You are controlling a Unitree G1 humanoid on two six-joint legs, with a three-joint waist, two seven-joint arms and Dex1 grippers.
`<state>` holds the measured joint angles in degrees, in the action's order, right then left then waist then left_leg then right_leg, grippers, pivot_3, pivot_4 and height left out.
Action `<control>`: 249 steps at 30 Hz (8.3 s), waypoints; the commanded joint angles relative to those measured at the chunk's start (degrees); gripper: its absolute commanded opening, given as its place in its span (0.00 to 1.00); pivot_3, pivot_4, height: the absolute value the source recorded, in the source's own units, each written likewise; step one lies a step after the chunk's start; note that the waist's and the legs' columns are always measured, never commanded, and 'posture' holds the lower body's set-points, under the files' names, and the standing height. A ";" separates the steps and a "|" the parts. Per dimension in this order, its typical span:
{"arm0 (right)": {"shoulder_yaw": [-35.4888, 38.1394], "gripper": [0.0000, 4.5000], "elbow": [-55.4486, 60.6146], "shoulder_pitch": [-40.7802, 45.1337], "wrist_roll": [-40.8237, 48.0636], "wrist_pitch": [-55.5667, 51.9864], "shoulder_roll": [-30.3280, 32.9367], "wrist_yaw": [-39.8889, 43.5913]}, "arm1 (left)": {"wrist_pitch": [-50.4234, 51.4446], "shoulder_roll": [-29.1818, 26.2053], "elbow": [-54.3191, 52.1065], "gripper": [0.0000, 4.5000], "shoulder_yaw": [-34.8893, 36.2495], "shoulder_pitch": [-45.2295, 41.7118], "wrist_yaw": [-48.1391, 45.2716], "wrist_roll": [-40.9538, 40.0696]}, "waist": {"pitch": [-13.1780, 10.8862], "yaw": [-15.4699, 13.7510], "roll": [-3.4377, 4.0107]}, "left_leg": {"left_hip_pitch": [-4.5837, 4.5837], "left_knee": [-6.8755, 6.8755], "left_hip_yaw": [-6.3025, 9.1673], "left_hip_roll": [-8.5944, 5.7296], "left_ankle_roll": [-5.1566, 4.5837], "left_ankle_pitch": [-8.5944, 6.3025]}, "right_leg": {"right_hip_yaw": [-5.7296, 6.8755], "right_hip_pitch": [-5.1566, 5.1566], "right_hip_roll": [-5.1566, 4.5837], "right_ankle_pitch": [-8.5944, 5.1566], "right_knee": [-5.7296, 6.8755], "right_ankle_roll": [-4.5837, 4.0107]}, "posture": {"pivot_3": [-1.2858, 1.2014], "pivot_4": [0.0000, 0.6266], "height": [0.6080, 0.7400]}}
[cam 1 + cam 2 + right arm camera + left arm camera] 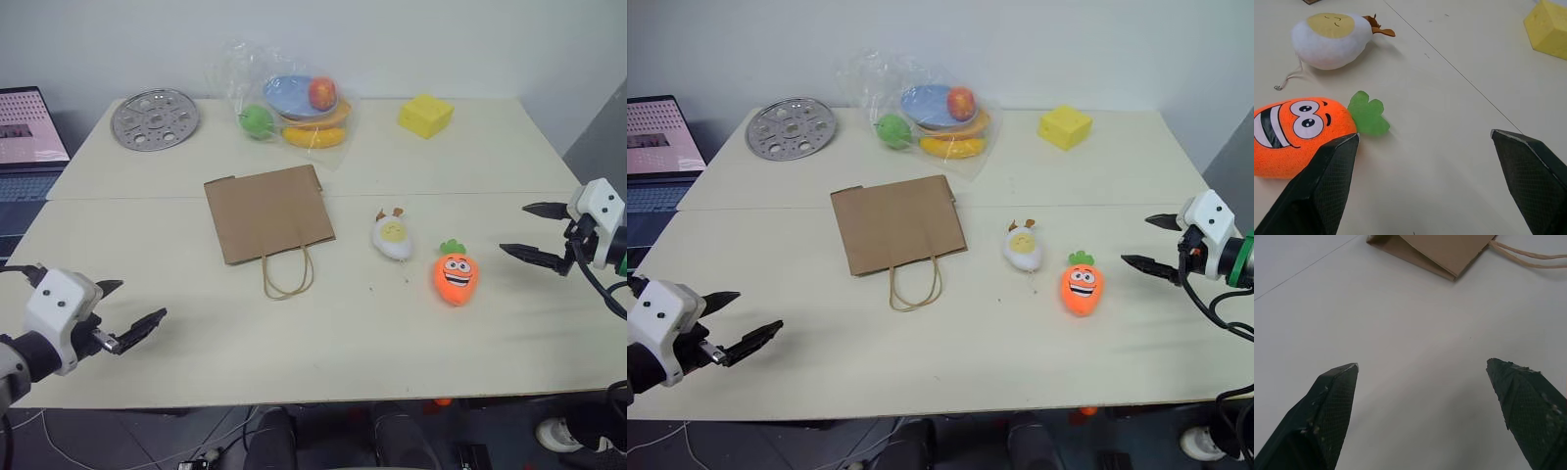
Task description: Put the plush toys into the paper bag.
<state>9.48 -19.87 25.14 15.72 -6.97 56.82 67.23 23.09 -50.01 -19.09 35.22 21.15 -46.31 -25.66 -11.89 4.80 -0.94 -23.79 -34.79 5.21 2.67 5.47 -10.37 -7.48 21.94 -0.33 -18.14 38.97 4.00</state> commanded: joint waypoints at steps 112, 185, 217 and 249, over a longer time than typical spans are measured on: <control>-11.71 1.00 45.96 -3.31 15.54 -22.67 -15.03 -6.94 | -10.48 9.14 14.68 0.00 -33.41 -34.16 -15.60 1.61 | 0.06 -0.12 -0.14 | -0.09 -0.08 -0.48 -0.01 -0.02 -0.01 | -0.75 0.24 0.15 0.59 0.05 0.98 | 0.52 0.24 1.00; -19.96 0.67 42.70 7.61 0.09 -28.73 -36.30 -22.77 | 11.12 10.79 2.72 0.00 -22.44 -51.44 -1.09 -18.39 | 0.10 -0.38 -0.33 | -0.65 0.03 0.94 -0.02 0.01 0.00 | 0.63 0.29 0.17 0.85 0.07 0.82 | 0.52 0.24 1.00; -18.22 0.00 29.81 8.00 -9.05 -11.79 -13.30 -9.91 | 12.47 10.46 2.17 0.00 -22.27 -51.93 -1.15 -19.36 | -0.01 -0.41 -0.29 | -0.63 -0.11 0.89 -0.08 0.02 0.01 | 0.56 0.21 0.12 0.83 0.07 0.80 | 0.52 0.24 1.00; -29.47 0.86 8.73 27.75 -15.63 -12.72 -47.33 -26.88 | 14.38 13.06 1.16 0.00 -23.36 -52.11 -0.17 -22.50 | -0.01 -0.81 -0.29 | -0.67 -0.04 1.05 -0.06 0.03 0.03 | 0.76 0.29 0.13 0.85 0.14 0.76 | 0.52 0.24 1.00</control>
<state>-21.63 -14.19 52.54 -0.48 -20.12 9.13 40.04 38.56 -37.02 -17.32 11.45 -30.22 -46.72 -48.15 -11.90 3.99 -1.23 -24.45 -34.82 6.26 2.62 5.50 -10.35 -6.72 22.23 -0.20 -17.29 39.11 4.76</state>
